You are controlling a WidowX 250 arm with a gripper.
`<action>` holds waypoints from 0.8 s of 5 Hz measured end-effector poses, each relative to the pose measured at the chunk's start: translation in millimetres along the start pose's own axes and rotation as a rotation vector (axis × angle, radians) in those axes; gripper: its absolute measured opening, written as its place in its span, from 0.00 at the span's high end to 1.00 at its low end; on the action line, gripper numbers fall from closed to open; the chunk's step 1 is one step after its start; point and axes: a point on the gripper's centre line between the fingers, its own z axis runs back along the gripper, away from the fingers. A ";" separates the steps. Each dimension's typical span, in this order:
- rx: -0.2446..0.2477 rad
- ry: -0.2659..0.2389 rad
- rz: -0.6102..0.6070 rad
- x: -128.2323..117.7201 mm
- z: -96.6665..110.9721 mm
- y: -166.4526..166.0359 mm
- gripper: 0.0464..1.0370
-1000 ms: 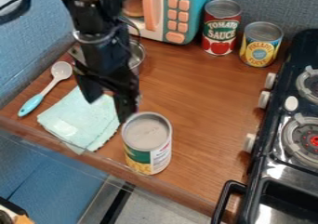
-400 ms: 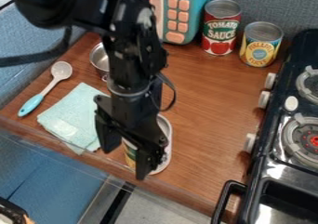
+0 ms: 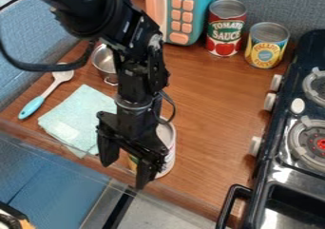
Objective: Move the can on the upper center of the table
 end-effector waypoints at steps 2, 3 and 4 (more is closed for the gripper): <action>-0.025 -0.046 0.036 44.5 13.1 5.6 0.04; -0.040 -0.088 0.051 73.0 23.9 6.6 0.04; -0.008 -0.131 0.091 106.9 33.2 13.0 0.04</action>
